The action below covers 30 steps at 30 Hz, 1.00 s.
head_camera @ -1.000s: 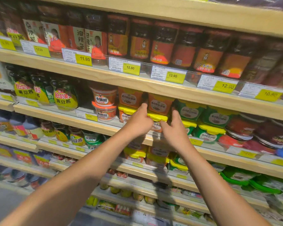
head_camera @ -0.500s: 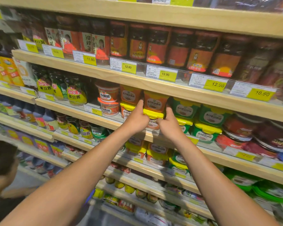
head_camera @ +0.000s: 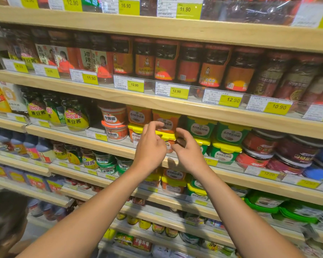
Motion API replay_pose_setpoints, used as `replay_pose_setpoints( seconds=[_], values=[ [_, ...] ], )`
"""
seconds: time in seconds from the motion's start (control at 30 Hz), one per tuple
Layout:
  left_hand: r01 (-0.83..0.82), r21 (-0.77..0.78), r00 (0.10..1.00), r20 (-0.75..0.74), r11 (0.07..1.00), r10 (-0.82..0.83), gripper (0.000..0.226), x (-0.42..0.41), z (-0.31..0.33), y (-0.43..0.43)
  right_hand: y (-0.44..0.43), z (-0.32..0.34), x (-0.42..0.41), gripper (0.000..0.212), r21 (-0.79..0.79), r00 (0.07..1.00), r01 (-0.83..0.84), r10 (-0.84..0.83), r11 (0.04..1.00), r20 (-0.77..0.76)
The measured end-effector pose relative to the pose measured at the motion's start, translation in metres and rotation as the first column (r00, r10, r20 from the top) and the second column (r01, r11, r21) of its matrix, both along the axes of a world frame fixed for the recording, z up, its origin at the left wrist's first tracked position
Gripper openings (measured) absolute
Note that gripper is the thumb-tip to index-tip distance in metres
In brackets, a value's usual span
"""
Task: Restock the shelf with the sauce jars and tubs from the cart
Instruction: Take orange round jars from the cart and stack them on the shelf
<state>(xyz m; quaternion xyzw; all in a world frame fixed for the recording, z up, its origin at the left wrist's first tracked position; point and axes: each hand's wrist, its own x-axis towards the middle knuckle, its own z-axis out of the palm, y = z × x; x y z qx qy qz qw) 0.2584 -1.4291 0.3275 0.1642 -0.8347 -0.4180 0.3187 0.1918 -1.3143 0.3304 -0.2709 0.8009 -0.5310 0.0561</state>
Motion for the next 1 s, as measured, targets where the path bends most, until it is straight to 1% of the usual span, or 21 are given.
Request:
replay_pose_setpoints(
  seconds=[0.07,0.13,0.17,0.23,0.3,0.37,0.43,0.53,0.6,0.67,0.73,0.8,0.97,1.0],
  values=[
    [0.129,0.064,0.992,-0.008,0.99,-0.128,0.048,-0.006,-0.002,0.01,0.015,-0.002,0.001,0.041,-0.108,0.994,0.085,-0.091,0.99,-0.056],
    [0.238,0.153,0.969,0.022,0.959,-0.244,0.057,-0.015,-0.003,0.019,0.031,-0.005,0.001,0.033,-0.195,0.973,0.195,-0.214,0.961,-0.084],
    [0.268,0.197,0.957,0.054,0.943,-0.284,0.062,-0.02,-0.003,0.023,0.038,-0.006,0.0,0.033,-0.236,0.96,0.244,-0.269,0.941,-0.077],
    [0.299,0.266,0.934,0.115,0.916,-0.338,0.07,-0.028,-0.001,0.032,0.049,-0.008,-0.002,0.038,-0.277,0.936,0.323,-0.349,0.905,-0.049],
    [0.296,0.284,0.918,0.179,0.912,-0.354,0.076,-0.036,0.0,0.039,0.056,-0.01,-0.008,0.048,-0.218,0.924,0.364,-0.381,0.905,-0.038],
    [0.271,0.253,0.906,0.259,0.929,-0.335,0.08,-0.043,0.002,0.043,0.059,-0.009,-0.013,0.059,-0.084,0.935,0.35,-0.353,0.933,-0.024],
    [0.25,0.227,0.896,0.316,0.941,-0.313,0.08,-0.05,0.003,0.045,0.06,-0.007,-0.017,0.066,0.009,0.956,0.293,-0.293,0.956,0.015],
    [0.252,0.179,0.891,0.341,0.951,-0.3,0.066,-0.056,0.006,0.047,0.065,-0.002,-0.021,0.071,0.066,0.973,0.216,-0.22,0.974,0.063],
    [0.276,0.135,0.88,0.362,0.951,-0.307,0.056,-0.059,0.008,0.043,0.07,0.001,-0.025,0.072,0.123,0.981,0.175,-0.183,0.977,0.056],
    [0.297,0.092,0.862,0.403,0.951,-0.308,0.058,-0.062,0.01,0.037,0.075,0.003,-0.028,0.072,0.181,0.99,0.13,-0.138,0.975,0.031],
    [0.313,0.061,0.842,0.444,0.948,-0.307,0.062,-0.064,0.012,0.031,0.078,0.005,-0.031,0.073,0.197,0.996,0.078,-0.084,0.977,0.021],
    [0.321,0.06,0.838,0.446,0.945,-0.313,0.064,-0.064,0.011,0.03,0.08,0.004,-0.032,0.076,0.205,0.998,0.053,-0.059,0.977,0.022],
    [0.313,0.123,0.855,0.395,0.942,-0.336,0.05,-0.064,0.001,0.033,0.08,-0.003,-0.034,0.08,0.16,0.997,0.049,-0.057,0.986,0.045],
    [0.315,0.137,0.856,0.386,0.939,-0.344,0.051,-0.064,0.0,0.032,0.081,-0.003,-0.035,0.08,0.147,0.997,0.048,-0.055,0.988,0.048]
  ],
)
